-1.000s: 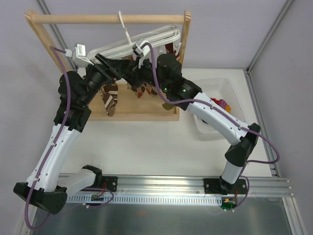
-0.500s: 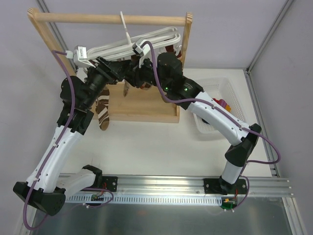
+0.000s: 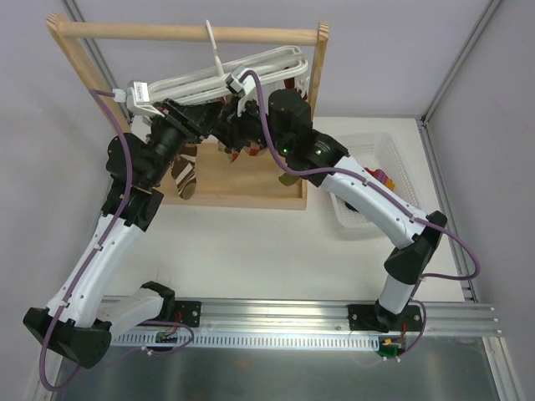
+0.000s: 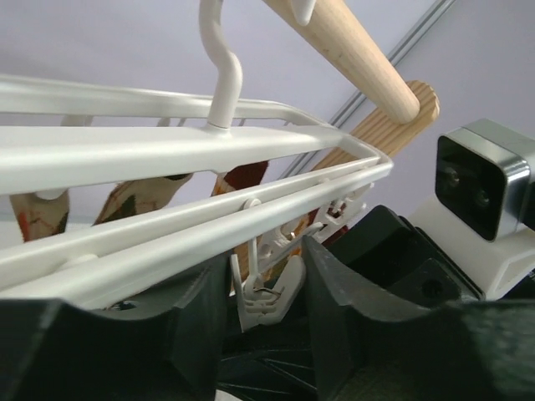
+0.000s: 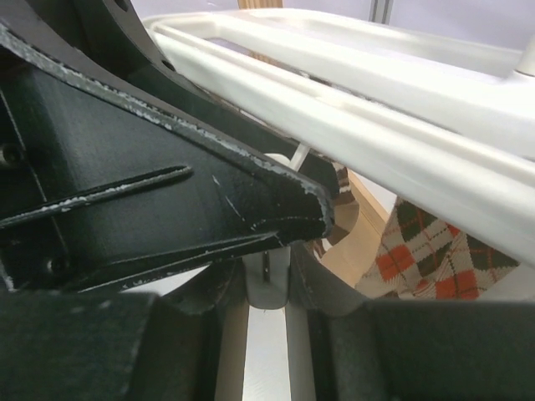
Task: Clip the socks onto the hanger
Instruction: Open the clamp at the hanger.
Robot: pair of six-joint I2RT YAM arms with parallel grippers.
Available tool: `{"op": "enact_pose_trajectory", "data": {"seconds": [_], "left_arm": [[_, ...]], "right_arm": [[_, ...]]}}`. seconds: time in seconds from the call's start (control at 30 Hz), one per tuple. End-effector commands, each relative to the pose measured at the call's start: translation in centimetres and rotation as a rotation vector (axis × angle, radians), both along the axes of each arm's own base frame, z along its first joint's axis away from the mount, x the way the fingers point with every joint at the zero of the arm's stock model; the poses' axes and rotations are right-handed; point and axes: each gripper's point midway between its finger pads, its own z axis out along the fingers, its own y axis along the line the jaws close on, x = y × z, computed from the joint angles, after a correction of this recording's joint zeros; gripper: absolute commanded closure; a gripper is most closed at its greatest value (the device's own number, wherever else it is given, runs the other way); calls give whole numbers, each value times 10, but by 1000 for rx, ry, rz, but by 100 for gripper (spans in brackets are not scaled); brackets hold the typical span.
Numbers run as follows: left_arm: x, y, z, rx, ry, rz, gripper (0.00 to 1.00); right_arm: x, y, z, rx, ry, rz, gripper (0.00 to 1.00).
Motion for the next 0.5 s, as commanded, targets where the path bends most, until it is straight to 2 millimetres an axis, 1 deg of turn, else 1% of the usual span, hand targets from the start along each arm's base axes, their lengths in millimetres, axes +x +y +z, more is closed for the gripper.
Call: {"op": "enact_pose_trajectory", "data": {"seconds": [0.0, 0.07, 0.1, 0.2, 0.23, 0.27, 0.3, 0.33, 0.4, 0.43, 0.47], "left_arm": [[-3, 5, 19, -11, -73, 26, 64], [-2, 5, 19, -12, -71, 29, 72], [-1, 5, 17, -12, -68, 31, 74], [-1, 7, 17, -17, -66, 43, 77], [-1, 8, 17, -18, -65, 45, 78], [0, 9, 16, -20, -63, 54, 78], [0, 10, 14, -22, -57, 59, 79], [0, 11, 14, -24, -54, 65, 79], [1, 12, 11, -26, -47, 74, 80], [2, 12, 10, -26, -42, 74, 79], [2, 12, 9, -25, -40, 75, 80]], "right_arm": [[-33, 0, 20, 1, -24, 103, 88], [-33, -1, 19, -8, -19, 99, 85], [-32, -2, 19, -10, -18, 96, 84], [-34, -4, 20, -13, -11, 94, 68], [-36, -7, 23, -11, -13, 92, 64], [-37, -9, 21, -22, -5, 94, 55], [-38, -12, 21, -29, 1, 88, 50], [-40, -15, 24, -31, 2, 88, 42], [-47, -29, 27, -52, 20, 82, 35], [-50, -34, 28, -58, 23, 82, 28], [-57, -46, 33, -63, 31, 77, 25]]}}
